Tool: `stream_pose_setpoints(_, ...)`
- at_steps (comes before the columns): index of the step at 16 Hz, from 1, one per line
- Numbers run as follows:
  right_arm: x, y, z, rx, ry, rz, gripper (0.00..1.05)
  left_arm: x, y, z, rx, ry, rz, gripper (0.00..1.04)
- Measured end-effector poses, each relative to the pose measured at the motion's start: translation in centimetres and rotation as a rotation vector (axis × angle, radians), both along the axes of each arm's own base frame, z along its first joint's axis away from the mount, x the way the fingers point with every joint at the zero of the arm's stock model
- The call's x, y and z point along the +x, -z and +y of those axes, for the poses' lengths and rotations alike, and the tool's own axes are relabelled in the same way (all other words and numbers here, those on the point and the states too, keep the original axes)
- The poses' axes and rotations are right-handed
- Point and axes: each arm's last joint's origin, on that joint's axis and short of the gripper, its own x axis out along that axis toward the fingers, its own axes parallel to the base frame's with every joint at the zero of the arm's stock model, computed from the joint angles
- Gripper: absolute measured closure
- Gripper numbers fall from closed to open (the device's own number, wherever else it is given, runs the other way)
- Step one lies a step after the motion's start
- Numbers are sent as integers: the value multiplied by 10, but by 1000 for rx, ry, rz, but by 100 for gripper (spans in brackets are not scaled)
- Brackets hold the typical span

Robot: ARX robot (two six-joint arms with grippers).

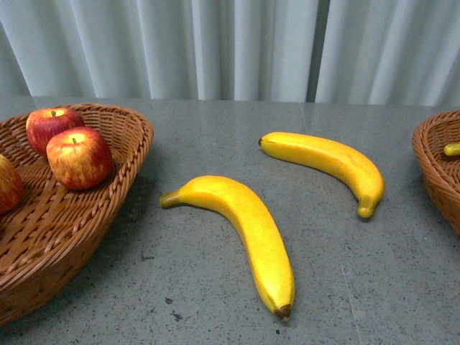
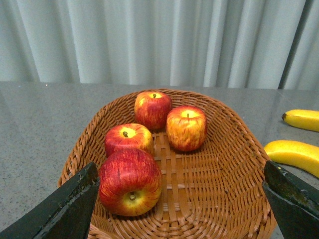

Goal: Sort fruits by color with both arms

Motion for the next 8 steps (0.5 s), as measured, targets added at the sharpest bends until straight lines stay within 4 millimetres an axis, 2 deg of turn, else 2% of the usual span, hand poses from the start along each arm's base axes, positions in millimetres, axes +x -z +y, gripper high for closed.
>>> stream_pose_setpoints(1,7,-6,-2,54,-67,33,6,0,0,0,0,2,-1,7)
stream_pose_setpoints(2,20,-26,3,89,-181,-6,6,0,0,0,0,0,0,7)
stream_pose_setpoints(4,49,-67,18,81,-253,-96,6,0,0,0,0,1,0,7)
stream_pose_setpoints(6,92,-96,54,51,-357,-109,6,0,0,0,0,1,0,7)
stream_pose_setpoints(8,134,-109,99,13,-451,-38,6,0,0,0,0,1,0,7)
